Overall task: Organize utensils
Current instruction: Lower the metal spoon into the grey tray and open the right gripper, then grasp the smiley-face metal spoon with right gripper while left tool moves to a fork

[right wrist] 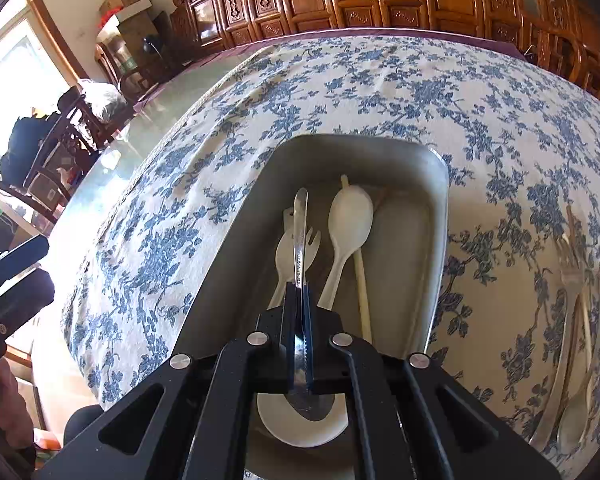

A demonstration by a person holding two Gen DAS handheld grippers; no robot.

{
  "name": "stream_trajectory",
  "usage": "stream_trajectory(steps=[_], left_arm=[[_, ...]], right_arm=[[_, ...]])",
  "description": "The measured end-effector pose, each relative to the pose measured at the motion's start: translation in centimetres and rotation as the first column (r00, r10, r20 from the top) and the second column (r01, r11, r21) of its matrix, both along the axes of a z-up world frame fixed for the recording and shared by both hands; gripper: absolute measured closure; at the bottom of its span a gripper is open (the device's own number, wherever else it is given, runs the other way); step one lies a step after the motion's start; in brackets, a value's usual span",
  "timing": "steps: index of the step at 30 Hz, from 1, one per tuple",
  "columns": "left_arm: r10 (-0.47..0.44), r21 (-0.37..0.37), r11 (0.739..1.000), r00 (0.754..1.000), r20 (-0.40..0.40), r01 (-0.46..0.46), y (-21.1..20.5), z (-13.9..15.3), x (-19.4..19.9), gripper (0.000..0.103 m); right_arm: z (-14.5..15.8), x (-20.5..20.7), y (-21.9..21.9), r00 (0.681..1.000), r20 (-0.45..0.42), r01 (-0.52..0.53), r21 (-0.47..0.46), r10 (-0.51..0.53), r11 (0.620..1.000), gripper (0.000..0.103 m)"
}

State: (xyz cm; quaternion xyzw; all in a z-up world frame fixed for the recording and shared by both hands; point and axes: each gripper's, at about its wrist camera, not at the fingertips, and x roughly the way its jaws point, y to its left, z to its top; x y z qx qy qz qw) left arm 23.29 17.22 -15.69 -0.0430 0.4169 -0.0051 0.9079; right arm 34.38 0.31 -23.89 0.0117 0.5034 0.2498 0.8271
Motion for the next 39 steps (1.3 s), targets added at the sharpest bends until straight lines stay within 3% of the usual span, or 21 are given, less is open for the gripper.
stream_trajectory(steps=[8, 14, 24, 29, 31, 39], left_arm=[[-0.023, 0.003, 1.000, 1.000, 0.000, 0.023, -1.0, 0.0, -0.2, 0.014], [-0.071, 0.010, 0.997, 0.997, 0.011, 0.070, -3.1, 0.3, -0.9, 0.014], [-0.164, 0.043, 0.986, 0.986, 0.038, 0.162, -8.4, 1.5, -2.7, 0.014], [-0.205, 0.059, 0.977, 0.978, 0.027, 0.203, -11.5, 1.2, -2.9, 0.014], [-0.206, 0.051, 0.977, 0.978, 0.022, 0.205, -12.3, 0.9, -2.7, 0.014], [-0.223, 0.004, 0.975, 0.975, 0.012, 0.223, -15.8, 0.4, -1.7, 0.014]], right_arm=[[0.5, -0.5, -0.8, 1.000, 0.004, -0.007, 0.027, 0.007, 1.000, 0.095], [2.6, -2.7, -3.2, 0.995, 0.090, -0.039, -0.003, 0.039, 0.999, 0.095], [4.3, -5.2, -13.4, 0.981, 0.189, 0.046, -0.066, -0.033, 0.997, 0.095], [3.8, -4.5, -19.0, 0.978, 0.179, 0.124, -0.085, -0.107, 0.989, 0.093], [3.5, -4.3, -20.8, 0.976, 0.173, 0.145, -0.081, -0.130, 0.986, 0.087], [1.3, -3.0, -24.4, 0.977, 0.126, 0.186, -0.105, -0.172, 0.977, 0.078]])
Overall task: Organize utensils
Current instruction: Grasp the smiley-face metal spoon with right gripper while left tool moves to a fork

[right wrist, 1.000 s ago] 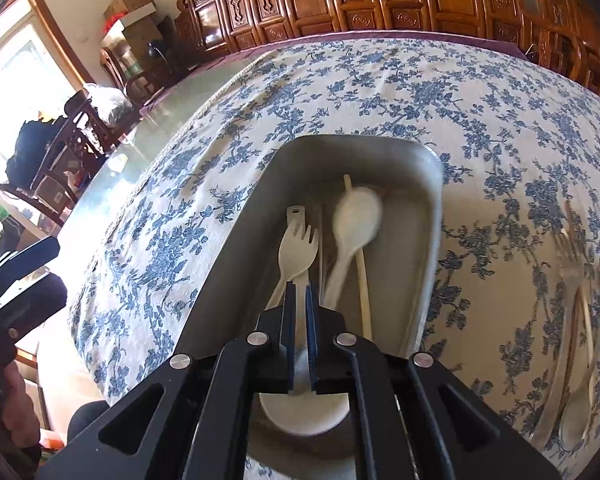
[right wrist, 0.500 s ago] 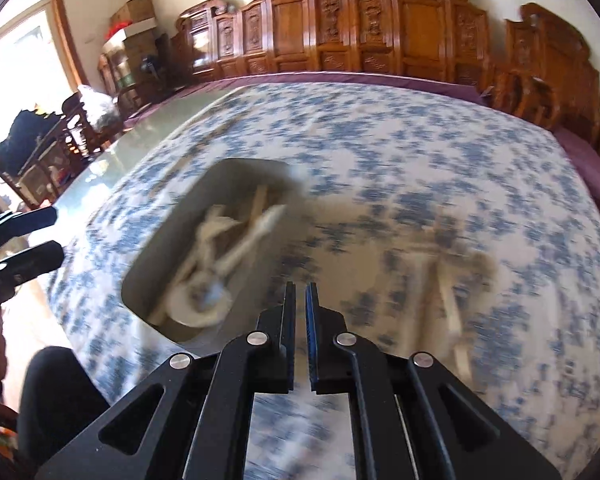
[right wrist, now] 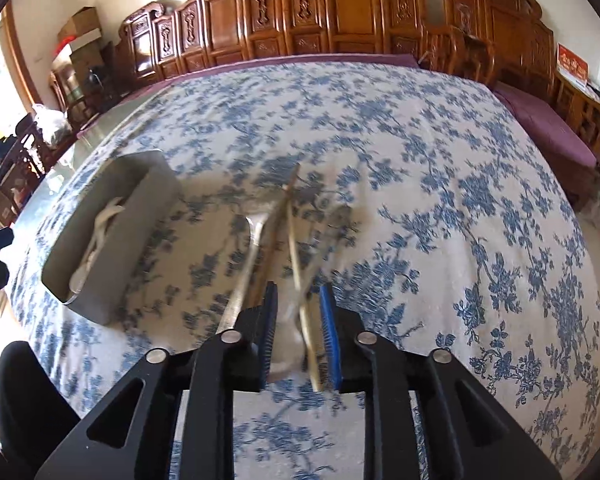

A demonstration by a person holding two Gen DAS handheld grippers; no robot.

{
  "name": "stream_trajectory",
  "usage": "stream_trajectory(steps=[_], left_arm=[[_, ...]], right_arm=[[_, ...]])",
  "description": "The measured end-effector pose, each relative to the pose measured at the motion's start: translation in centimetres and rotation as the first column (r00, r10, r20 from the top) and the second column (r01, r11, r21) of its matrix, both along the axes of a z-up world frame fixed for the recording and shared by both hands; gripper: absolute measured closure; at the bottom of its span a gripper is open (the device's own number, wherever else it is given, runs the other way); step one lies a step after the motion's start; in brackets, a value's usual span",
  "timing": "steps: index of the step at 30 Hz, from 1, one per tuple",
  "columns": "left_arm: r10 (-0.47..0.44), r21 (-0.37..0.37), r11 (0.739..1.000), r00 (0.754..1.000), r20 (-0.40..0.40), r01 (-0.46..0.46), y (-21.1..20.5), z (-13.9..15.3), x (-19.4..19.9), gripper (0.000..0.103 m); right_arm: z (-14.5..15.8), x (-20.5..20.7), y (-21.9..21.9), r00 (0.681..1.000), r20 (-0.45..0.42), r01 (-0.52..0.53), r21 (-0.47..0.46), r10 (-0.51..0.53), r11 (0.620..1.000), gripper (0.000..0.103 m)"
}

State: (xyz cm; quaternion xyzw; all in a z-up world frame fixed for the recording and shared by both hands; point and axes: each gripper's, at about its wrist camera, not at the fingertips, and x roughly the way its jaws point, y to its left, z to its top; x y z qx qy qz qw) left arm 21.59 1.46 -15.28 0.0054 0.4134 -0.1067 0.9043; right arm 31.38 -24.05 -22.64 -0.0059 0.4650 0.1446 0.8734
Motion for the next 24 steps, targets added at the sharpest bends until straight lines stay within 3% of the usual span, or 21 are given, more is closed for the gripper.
stream_trajectory(steps=[9, 16, 20, 22, 24], left_arm=[[-0.013, -0.045, 0.999, 1.000, -0.024, 0.012, -2.1, -1.2, -0.5, 0.014], [-0.025, -0.047, 0.999, 0.999, -0.038, 0.023, -2.8, -1.6, -0.7, 0.014], [-0.029, -0.048, 0.998, 0.999, -0.040, 0.027, -3.0, -1.7, -0.7, 0.014], [-0.031, -0.050, 0.998, 0.999, -0.043, 0.029, -3.1, -1.8, -0.7, 0.014], [-0.033, -0.048, 0.998, 0.998, -0.047, 0.031, -3.3, -1.9, -0.7, 0.014]], right_arm=[[-2.7, 2.0, -0.1, 0.998, -0.061, 0.036, 0.049, -0.033, 0.998, 0.078], [-4.3, 3.3, 1.5, 0.995, -0.094, 0.031, 0.030, -0.028, 0.999, 0.077], [-4.4, 3.1, 2.4, 0.997, -0.070, 0.018, -0.029, -0.020, 0.999, 0.078], [-4.4, 2.9, 2.7, 0.998, -0.060, 0.021, -0.074, -0.025, 0.997, 0.090], [-4.4, 3.0, 2.3, 0.997, -0.072, 0.028, -0.057, -0.032, 0.998, 0.094]])
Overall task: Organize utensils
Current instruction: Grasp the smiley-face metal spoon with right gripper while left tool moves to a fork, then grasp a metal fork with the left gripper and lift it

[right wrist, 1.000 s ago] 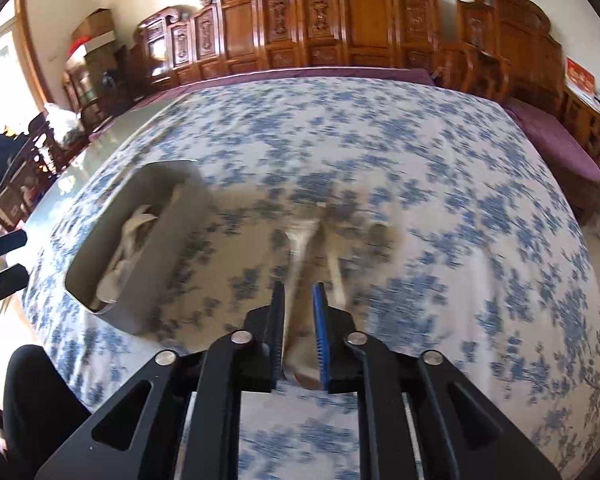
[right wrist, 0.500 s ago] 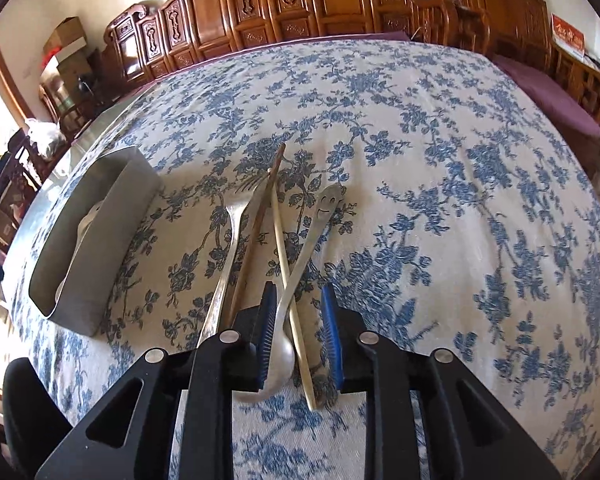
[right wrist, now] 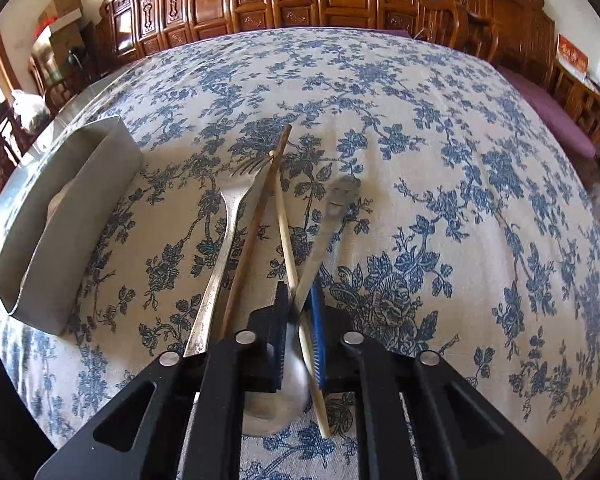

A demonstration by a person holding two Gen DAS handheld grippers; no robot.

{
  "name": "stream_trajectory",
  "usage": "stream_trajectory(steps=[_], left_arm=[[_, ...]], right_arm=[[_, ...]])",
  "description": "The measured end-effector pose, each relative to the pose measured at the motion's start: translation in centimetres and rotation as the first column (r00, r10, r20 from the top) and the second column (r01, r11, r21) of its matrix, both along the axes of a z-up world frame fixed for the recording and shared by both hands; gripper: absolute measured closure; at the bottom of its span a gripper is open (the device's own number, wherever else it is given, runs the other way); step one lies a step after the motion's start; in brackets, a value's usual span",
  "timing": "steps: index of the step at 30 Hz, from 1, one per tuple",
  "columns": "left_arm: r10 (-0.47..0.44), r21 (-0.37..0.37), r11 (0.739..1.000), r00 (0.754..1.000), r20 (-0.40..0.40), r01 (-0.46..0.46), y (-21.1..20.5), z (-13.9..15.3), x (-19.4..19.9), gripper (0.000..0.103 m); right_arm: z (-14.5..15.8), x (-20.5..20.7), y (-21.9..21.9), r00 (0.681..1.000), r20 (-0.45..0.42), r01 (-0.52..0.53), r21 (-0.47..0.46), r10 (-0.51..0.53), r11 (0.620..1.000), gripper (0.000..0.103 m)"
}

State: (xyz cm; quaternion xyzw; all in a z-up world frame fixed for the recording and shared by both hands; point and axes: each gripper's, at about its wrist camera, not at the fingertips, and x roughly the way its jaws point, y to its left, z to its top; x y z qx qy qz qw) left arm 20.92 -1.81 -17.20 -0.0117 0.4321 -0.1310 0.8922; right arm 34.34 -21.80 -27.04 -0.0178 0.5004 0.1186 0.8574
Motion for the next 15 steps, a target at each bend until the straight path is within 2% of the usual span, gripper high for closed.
stream_trajectory(steps=[7, 15], left_arm=[[-0.014, 0.012, 1.000, 1.000, -0.005, 0.014, -0.8, -0.3, 0.0, 0.014], [-0.037, 0.031, 0.999, 0.999, -0.013, 0.037, -2.3, -0.6, 0.9, 0.014]], right_arm=[[0.3, -0.6, -1.0, 1.000, -0.022, 0.000, 0.054, 0.001, 0.999, 0.097], [2.5, -2.0, -2.4, 1.000, 0.012, -0.029, 0.097, 0.028, 0.995, 0.097]])
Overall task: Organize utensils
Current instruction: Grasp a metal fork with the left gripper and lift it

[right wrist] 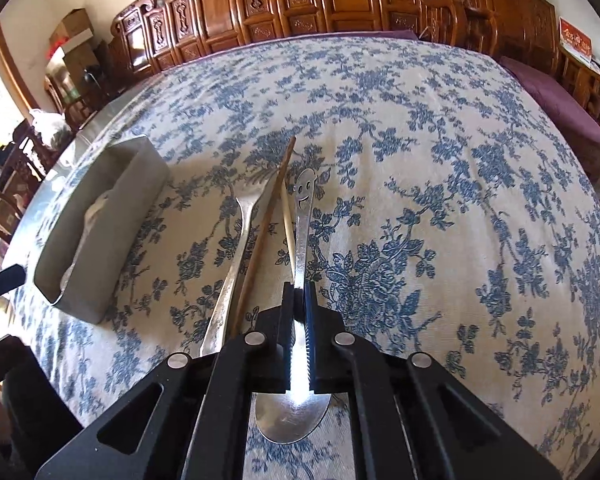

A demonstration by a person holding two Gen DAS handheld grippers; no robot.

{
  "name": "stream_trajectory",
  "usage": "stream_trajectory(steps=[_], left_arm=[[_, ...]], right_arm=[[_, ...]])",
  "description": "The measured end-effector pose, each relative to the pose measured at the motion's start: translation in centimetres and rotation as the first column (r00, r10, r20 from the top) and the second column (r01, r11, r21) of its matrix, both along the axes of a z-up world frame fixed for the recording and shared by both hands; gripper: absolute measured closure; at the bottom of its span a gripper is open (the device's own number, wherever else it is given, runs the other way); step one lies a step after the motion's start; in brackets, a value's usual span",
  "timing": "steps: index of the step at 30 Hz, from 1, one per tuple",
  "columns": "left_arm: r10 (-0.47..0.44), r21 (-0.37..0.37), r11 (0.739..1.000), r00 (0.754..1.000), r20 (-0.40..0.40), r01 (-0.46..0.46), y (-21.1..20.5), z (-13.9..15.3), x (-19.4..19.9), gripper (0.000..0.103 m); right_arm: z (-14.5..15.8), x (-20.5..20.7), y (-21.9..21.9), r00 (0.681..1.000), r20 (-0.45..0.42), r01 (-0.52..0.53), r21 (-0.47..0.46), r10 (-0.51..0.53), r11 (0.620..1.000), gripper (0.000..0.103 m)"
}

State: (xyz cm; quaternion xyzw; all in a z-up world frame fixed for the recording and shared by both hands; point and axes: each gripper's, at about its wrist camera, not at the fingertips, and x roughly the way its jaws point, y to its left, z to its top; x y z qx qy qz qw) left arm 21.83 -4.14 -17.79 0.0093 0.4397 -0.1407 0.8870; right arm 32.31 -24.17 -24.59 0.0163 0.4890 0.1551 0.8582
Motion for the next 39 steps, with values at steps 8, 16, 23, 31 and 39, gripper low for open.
stream_trajectory(steps=[8, 16, 23, 31, 39], left_arm=[[-0.021, 0.011, 1.000, 1.000, 0.005, 0.021, -2.5, -0.5, 2.3, 0.014], [-0.037, -0.018, 0.999, 0.999, -0.016, 0.037, -4.9, -1.8, 5.6, 0.032], [-0.028, -0.028, 0.999, 0.996, -0.080, 0.025, -6.7, -4.0, 8.9, 0.062], [-0.010, -0.023, 1.000, 0.988, -0.154, 0.007, -8.0, -6.3, 11.9, 0.070], [0.004, 0.029, 1.000, 0.983, -0.186, 0.002, -8.6, -7.5, 12.8, 0.078]], right_arm=[[1.8, -1.7, -2.4, 0.999, 0.027, -0.024, -0.003, 0.024, 1.000, 0.097], [1.7, -2.8, -5.7, 0.999, 0.035, -0.008, -0.007, 0.009, 1.000, 0.097], [0.7, -2.2, -7.7, 0.999, 0.013, 0.029, 0.006, -0.030, 1.000, 0.097], [0.2, -2.1, -8.0, 0.999, 0.002, 0.037, 0.017, -0.037, 0.999, 0.097], [0.6, -1.8, -8.4, 0.999, 0.003, 0.048, 0.031, -0.048, 0.998, 0.097]])
